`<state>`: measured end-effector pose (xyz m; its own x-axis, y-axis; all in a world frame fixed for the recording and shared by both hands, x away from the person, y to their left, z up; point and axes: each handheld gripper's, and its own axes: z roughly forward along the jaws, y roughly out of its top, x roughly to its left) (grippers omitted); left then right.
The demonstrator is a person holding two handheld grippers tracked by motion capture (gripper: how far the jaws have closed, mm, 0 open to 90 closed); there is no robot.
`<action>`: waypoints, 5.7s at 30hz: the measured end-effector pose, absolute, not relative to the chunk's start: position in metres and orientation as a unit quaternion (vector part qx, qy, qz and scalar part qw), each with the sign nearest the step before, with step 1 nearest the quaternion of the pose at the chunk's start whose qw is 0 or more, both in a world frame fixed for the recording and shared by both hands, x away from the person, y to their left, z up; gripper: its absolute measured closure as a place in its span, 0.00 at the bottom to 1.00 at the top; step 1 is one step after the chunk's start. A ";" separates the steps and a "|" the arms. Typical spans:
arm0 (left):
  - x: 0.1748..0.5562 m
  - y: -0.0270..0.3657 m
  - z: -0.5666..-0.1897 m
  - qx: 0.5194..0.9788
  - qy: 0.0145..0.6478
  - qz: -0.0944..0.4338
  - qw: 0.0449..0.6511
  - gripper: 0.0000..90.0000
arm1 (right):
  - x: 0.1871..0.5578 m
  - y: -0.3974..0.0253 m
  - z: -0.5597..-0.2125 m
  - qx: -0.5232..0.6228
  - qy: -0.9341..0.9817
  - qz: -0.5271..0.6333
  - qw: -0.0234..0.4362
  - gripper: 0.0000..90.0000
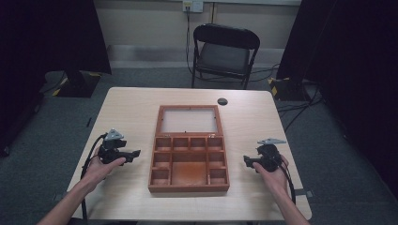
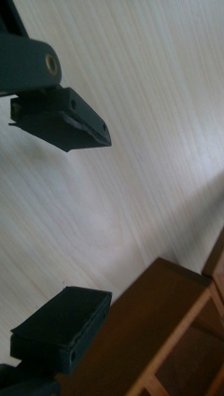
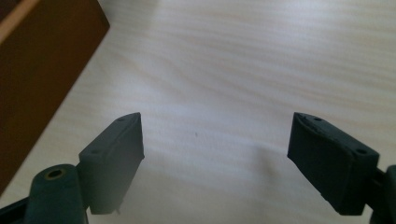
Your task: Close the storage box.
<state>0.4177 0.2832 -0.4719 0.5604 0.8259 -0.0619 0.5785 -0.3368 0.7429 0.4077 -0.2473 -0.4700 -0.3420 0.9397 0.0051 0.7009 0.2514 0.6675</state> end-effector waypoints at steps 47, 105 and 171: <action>0.509 0.210 -0.465 0.758 0.505 0.104 0.400 0.24 | 0.526 -0.155 -0.465 0.527 0.754 0.384 0.081 0.16; 0.523 0.203 -0.466 0.750 0.514 0.071 0.411 0.29 | 0.538 -0.144 -0.473 0.544 0.729 0.416 0.013 0.21; 0.501 0.213 -0.430 0.744 0.449 0.077 0.489 0.54 | 0.499 -0.163 -0.426 0.518 0.697 0.492 0.065 0.48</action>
<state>0.5006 0.2125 -0.4298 0.5848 0.7431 -0.3255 0.5928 -0.1176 0.7967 0.4992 -0.1625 -0.4256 -0.4544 0.7862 0.4189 0.6579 -0.0208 0.7528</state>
